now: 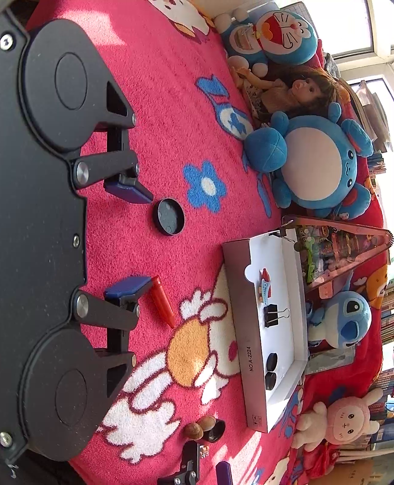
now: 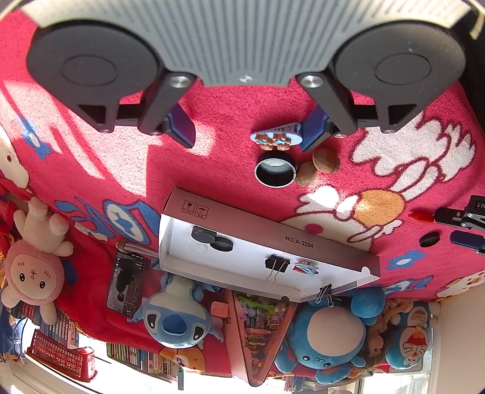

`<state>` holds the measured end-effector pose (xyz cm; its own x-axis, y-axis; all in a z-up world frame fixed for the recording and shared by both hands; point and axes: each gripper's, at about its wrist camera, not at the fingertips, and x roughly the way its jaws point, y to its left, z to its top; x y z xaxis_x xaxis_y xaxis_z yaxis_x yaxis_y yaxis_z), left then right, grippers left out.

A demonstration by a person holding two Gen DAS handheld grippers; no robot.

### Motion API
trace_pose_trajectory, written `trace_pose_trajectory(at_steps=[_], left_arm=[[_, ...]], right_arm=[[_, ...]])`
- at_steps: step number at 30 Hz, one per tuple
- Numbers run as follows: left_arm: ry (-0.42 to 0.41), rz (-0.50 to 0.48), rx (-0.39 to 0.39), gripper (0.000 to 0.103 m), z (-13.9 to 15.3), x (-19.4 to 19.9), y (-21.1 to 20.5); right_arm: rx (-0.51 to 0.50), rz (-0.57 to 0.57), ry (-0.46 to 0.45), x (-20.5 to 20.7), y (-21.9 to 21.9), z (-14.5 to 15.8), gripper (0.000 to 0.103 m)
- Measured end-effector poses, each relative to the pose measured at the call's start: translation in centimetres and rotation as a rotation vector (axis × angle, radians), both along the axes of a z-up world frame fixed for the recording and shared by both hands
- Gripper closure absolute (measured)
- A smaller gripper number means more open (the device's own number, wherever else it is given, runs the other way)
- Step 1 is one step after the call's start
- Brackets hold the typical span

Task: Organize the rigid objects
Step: 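Move the left tool to the red stick while the right tool approaches the decorated white hair clip, then close the left tool on the red stick while the right tool closes on the decorated clip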

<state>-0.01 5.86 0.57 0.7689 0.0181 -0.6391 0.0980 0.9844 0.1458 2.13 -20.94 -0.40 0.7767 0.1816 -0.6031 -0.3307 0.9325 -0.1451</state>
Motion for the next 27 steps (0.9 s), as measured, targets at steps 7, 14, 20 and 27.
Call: trace_pose_trajectory(at_steps=[7,14,20,27], left_arm=[[-0.013,0.016,-0.002,0.053,-0.3,0.8,-0.4],[-0.016,0.012,-0.042,0.053,0.0,1.0,-0.5],[-0.029,-0.044,-0.08,0.05,0.5,-0.2,-0.7],[-0.062,-0.129,-0.004,0.047,0.1,-0.3,-2.9]], right_arm=[[0.003,0.001,0.003,-0.1,0.0,0.0,0.019],[0.028,0.007,0.017,-0.2,-0.3,0.0,0.022],[0.052,0.023,0.022,-0.2,-0.4,0.0,0.028],[0.056,0.045,0.022,-0.4,-0.2,0.0,0.038]])
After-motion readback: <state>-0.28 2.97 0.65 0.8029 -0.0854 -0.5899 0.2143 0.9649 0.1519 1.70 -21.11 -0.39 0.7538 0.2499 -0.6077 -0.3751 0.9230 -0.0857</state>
